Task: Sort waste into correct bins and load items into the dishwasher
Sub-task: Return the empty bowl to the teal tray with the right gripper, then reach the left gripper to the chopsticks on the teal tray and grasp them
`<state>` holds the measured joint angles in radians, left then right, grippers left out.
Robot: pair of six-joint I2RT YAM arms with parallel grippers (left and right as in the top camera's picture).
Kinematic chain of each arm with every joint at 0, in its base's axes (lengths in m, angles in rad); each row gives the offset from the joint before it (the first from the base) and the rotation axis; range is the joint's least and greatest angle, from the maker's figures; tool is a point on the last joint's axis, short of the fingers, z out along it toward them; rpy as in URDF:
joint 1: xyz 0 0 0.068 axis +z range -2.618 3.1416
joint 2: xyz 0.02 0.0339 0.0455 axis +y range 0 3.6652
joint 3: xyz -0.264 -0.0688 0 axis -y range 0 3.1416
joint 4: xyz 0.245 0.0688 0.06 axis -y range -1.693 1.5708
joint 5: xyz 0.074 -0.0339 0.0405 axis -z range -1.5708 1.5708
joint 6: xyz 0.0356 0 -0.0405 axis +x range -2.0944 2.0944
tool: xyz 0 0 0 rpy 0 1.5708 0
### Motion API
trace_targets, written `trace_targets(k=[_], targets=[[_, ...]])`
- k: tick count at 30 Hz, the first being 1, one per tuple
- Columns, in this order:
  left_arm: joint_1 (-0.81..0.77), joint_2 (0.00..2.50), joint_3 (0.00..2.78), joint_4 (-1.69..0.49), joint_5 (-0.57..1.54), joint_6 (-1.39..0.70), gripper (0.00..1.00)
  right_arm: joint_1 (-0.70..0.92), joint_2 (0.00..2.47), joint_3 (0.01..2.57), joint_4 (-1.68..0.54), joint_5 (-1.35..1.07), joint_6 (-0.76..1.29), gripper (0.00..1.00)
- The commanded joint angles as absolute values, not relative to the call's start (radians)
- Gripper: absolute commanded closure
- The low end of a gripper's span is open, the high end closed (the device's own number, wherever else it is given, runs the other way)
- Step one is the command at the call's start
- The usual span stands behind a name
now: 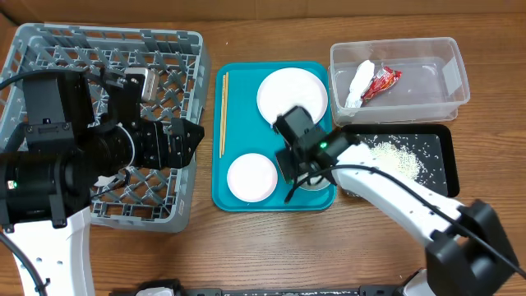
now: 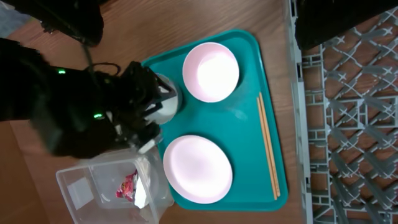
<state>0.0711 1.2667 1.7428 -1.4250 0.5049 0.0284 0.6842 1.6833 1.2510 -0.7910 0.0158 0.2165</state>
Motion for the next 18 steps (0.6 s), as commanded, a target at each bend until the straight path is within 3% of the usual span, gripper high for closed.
trace_targets(k=[1,11,14,18], targets=[[0.034,1.302,1.740,-1.411,0.487,0.018,0.00,0.653,1.585,1.357,-0.813,0.041,0.262,0.49],[-0.256,1.521,1.740,-1.358,-0.013,-0.326,0.01,0.442,1.405,1.422,-0.897,-0.041,0.472,0.42],[-0.299,1.640,1.740,-1.303,-0.043,-0.390,0.19,0.411,1.375,1.422,-0.923,-0.069,0.471,0.39],[-0.310,1.807,1.740,-1.221,-0.070,-0.448,0.35,0.408,1.372,1.422,-0.974,-0.069,0.464,0.39]])
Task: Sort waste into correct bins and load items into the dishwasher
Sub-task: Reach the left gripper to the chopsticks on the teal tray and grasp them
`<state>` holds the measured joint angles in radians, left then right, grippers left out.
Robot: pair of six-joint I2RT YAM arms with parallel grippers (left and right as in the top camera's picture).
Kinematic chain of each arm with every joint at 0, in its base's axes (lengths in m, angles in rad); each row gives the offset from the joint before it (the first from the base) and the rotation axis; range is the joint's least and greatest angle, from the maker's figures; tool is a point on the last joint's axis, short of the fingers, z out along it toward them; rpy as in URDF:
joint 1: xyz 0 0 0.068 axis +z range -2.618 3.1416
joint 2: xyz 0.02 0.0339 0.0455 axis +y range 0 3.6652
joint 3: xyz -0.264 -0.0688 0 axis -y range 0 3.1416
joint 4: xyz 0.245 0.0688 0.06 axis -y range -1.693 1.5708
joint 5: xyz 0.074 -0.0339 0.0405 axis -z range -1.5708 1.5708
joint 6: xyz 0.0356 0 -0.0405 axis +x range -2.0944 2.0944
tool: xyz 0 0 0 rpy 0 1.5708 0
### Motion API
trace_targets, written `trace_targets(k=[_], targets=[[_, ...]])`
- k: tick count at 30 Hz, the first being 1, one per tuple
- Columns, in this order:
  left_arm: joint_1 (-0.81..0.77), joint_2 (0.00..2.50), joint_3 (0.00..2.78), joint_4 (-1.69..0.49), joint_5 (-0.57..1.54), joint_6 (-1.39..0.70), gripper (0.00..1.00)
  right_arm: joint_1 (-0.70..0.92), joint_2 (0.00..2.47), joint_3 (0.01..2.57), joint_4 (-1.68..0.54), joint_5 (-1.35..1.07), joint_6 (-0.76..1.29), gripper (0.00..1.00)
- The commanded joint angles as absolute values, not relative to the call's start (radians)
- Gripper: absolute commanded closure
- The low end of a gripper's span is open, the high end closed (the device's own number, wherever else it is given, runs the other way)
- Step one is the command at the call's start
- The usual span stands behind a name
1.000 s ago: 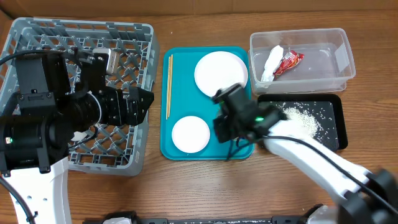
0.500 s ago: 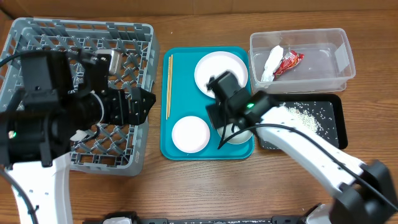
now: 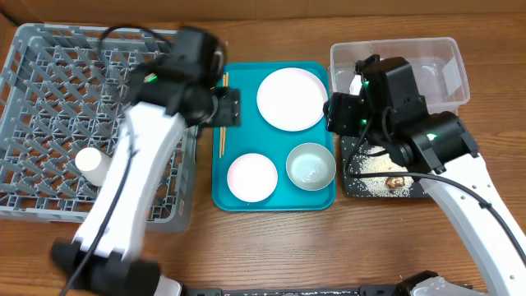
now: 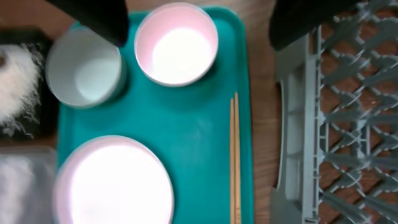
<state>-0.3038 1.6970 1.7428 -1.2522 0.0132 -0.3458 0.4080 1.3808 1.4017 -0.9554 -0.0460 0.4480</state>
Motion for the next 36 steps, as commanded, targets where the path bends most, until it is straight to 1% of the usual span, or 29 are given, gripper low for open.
trace_targets(k=[1,2,3,7,11,12,14,15,28,31,36], targets=[[-0.310,1.846,1.740,-1.200,-0.069,-0.450,0.40,0.408,1.372,1.422,-0.986,-0.069,0.464,0.39],[-0.308,1.891,1.740,-1.177,-0.066,-0.450,0.46,0.408,1.372,1.422,-0.999,-0.069,0.464,0.39],[-0.307,1.931,1.740,-1.158,-0.067,-0.450,0.47,0.408,1.372,1.422,-1.008,-0.069,0.464,0.39],[-0.305,2.060,1.740,-1.102,-0.094,-0.450,0.46,0.408,1.372,1.422,-1.028,-0.069,0.464,0.40],[-0.294,2.160,1.740,-1.056,-0.141,-0.450,0.48,0.408,1.372,1.422,-1.031,-0.069,0.465,0.40],[-0.290,2.178,1.740,-1.039,-0.138,-0.448,0.50,0.408,1.372,1.422,-1.032,-0.069,0.464,0.41],[-0.283,2.206,1.740,-1.015,-0.134,-0.444,0.58,0.408,1.372,1.422,-1.032,-0.069,0.465,0.41],[-0.281,2.217,1.740,-1.004,-0.133,-0.437,0.61,0.408,1.372,1.422,-1.031,-0.069,0.464,0.41],[-0.282,2.237,1.736,-0.921,-0.107,-0.377,0.61,0.408,1.372,1.422,-1.031,-0.069,0.464,0.41],[-0.282,2.237,1.736,-0.918,-0.100,-0.373,0.62,0.408,1.372,1.422,-1.031,-0.069,0.465,0.41],[-0.282,2.237,1.734,-0.917,-0.104,-0.346,0.62,0.408,1.372,1.422,-1.036,-0.069,0.465,0.41]])
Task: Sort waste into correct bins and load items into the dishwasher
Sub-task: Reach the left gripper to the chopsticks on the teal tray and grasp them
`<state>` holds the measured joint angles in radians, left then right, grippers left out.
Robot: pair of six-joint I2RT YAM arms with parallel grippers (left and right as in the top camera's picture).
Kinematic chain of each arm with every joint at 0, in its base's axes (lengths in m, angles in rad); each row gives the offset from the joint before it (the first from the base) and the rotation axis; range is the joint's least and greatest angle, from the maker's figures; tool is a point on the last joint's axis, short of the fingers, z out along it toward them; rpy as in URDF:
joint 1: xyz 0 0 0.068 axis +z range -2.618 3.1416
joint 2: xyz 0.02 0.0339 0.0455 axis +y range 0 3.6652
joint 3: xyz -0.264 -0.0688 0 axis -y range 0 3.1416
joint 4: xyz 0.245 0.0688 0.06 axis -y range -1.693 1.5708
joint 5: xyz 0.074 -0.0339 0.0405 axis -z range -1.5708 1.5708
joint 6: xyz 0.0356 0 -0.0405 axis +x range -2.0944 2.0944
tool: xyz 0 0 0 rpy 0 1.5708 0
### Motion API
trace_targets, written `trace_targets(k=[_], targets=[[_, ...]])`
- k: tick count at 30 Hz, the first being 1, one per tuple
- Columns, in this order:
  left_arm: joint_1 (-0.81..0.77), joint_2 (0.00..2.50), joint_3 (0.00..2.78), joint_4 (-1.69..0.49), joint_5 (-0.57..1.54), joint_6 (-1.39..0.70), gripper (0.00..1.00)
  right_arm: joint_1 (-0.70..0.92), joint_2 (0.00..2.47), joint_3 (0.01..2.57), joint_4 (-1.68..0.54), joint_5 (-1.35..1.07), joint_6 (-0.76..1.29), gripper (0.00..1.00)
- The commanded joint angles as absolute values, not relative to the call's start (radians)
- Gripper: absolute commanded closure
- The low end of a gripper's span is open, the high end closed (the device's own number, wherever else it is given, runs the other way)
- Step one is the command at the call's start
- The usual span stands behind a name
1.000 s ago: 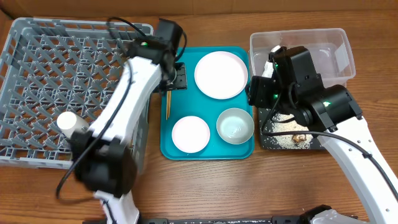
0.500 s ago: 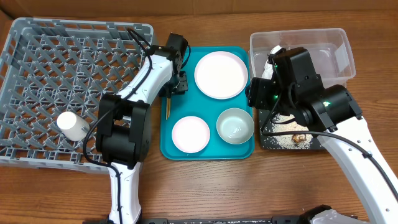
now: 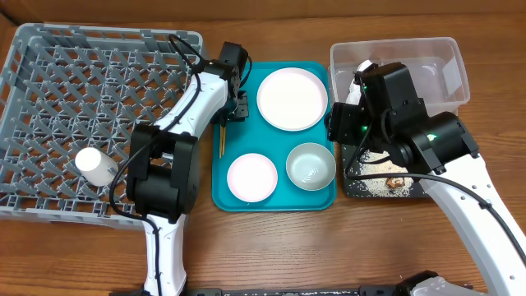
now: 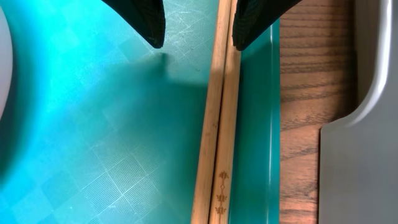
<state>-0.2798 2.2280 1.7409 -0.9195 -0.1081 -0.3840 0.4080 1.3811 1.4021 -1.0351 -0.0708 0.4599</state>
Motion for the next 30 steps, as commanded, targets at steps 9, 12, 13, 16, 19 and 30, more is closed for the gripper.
trace_targets(k=[9,12,13,16,19,30], targets=[[-0.282,2.237,1.684,-0.860,-0.103,-0.326,0.62,0.408,1.372,1.422,-1.044,-0.069,0.465,0.41],[-0.282,2.237,1.667,-0.855,-0.104,-0.313,0.62,0.408,1.372,1.422,-1.043,-0.069,0.464,0.41],[-0.282,2.237,1.662,-0.852,-0.104,-0.310,0.62,0.408,1.372,1.422,-1.043,-0.069,0.465,0.41],[-0.282,2.237,1.655,-0.848,-0.085,-0.310,0.64,0.408,1.372,1.422,-1.043,-0.069,0.465,0.41],[-0.282,2.237,1.655,-0.837,-0.038,-0.310,0.69,0.408,1.372,1.422,-1.043,-0.069,0.465,0.42],[-0.274,2.218,1.715,-0.905,-0.006,-0.321,0.96,0.408,1.372,1.422,-1.047,-0.069,0.465,0.42]])
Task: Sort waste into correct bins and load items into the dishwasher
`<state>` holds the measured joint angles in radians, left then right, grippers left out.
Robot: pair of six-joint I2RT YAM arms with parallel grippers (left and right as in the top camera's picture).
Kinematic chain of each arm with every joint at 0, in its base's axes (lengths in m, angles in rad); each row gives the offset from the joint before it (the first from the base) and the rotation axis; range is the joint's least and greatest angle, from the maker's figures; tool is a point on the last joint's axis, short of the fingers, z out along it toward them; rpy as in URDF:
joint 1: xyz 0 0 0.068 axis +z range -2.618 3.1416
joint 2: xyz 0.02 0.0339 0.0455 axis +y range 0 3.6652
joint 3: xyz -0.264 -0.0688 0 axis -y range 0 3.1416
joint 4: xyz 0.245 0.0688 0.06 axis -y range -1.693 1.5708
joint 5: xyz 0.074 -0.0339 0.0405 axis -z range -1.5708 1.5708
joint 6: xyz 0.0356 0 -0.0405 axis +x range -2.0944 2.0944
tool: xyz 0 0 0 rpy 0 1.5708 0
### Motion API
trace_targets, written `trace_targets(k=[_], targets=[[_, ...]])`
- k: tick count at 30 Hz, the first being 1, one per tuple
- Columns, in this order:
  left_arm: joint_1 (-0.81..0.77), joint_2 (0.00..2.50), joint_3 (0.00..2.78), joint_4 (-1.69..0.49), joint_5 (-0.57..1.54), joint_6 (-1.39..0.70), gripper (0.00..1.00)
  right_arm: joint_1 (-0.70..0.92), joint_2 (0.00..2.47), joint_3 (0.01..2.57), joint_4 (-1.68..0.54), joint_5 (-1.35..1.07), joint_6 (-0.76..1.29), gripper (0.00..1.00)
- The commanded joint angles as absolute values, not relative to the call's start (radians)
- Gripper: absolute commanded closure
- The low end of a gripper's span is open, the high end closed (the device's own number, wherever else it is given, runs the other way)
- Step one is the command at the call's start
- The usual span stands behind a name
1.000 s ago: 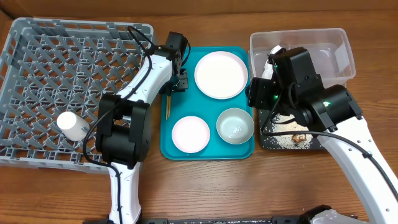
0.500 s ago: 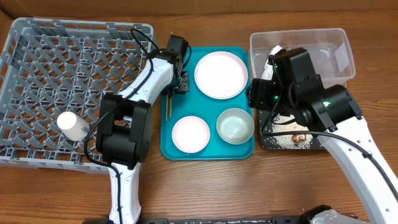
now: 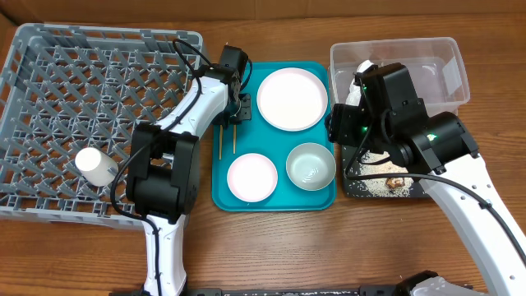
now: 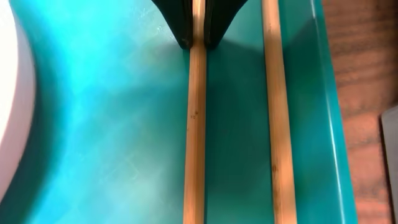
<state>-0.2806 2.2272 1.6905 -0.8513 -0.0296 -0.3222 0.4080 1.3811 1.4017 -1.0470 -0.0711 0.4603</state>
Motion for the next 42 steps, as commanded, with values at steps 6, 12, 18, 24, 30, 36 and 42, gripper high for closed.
trace_targets(k=[6,12,18,24,30,36,42], targets=[[-0.273,2.110,1.948,-1.101,-0.012,-0.274,0.96,0.408,1.372,1.422,-1.046,-0.069,0.465,0.42],[-0.268,1.953,2.010,-1.271,-0.198,-0.269,0.96,0.408,1.372,1.422,-1.052,-0.069,0.465,0.42],[-0.141,1.934,1.969,-1.381,-0.266,-0.146,0.96,0.408,1.372,1.422,-1.036,-0.069,0.465,0.42],[-0.065,1.993,1.825,-1.280,-0.258,-0.102,0.96,0.408,1.372,1.422,-1.027,-0.069,0.465,0.42],[-0.062,2.041,1.799,-1.239,-0.245,-0.037,0.96,0.408,1.372,1.422,-1.013,-0.069,0.465,0.42],[-0.062,2.040,1.800,-1.234,-0.228,-0.042,0.79,0.408,1.372,1.422,-1.008,-0.070,0.465,0.42],[-0.062,2.023,1.871,-1.306,-0.125,-0.050,0.64,0.408,1.372,1.422,-1.008,-0.069,0.464,0.42]])
